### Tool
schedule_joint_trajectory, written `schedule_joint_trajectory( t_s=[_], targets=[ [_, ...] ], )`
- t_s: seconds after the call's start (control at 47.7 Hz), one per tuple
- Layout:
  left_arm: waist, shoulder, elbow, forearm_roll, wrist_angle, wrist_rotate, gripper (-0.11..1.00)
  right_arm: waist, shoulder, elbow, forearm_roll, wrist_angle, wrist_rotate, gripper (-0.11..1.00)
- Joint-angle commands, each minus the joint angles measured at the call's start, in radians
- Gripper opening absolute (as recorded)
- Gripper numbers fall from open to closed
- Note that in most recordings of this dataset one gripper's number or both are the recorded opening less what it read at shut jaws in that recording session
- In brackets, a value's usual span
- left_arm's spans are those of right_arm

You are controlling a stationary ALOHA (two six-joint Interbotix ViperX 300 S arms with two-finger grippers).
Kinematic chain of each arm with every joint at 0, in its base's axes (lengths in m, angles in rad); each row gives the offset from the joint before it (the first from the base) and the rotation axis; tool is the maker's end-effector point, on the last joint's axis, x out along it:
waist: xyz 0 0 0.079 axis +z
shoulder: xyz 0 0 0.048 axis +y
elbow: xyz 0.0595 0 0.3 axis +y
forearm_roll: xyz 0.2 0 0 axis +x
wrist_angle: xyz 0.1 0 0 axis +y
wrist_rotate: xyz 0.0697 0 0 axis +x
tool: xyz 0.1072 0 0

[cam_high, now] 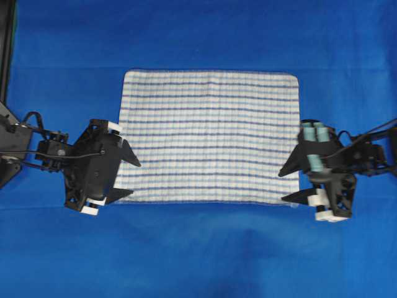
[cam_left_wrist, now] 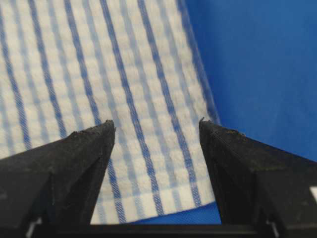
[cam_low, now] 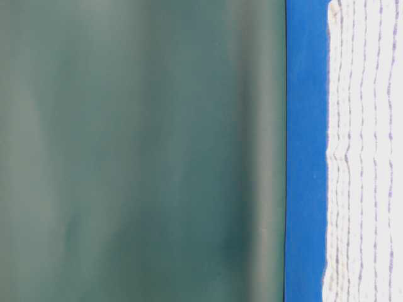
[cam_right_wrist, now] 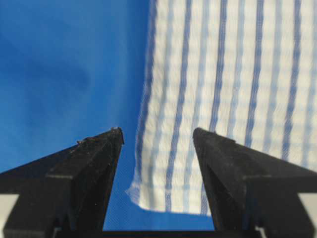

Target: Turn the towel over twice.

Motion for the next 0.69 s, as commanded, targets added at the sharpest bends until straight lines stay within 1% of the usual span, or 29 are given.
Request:
schedule_joint_trajectory(
  t_s=[0.0,0.294,0.525,0.671],
  targets=[
    [-0.003,-0.067,-0.021,0.0,0.005,-0.002,0.64,-0.009,-0.077,-0.017,-0.015,0.002,-0.002,0.63],
    [0.014,-0.27,-0.002,0.0,0.005,0.002,0.64,-0.087,-0.298,-0.011,-0.078,0.046,-0.003,0.63],
    [0.061,-0.451,0.043,0.0,0.005,0.002,0.64,-0.15,-0.443,0.003,-0.133,0.072,-0.002,0.63],
    [0.084,-0.571,0.069,0.0,0.029,0.005,0.64,-0.195,-0.545,0.006,-0.189,0.109,-0.003,0.62]
  ],
)
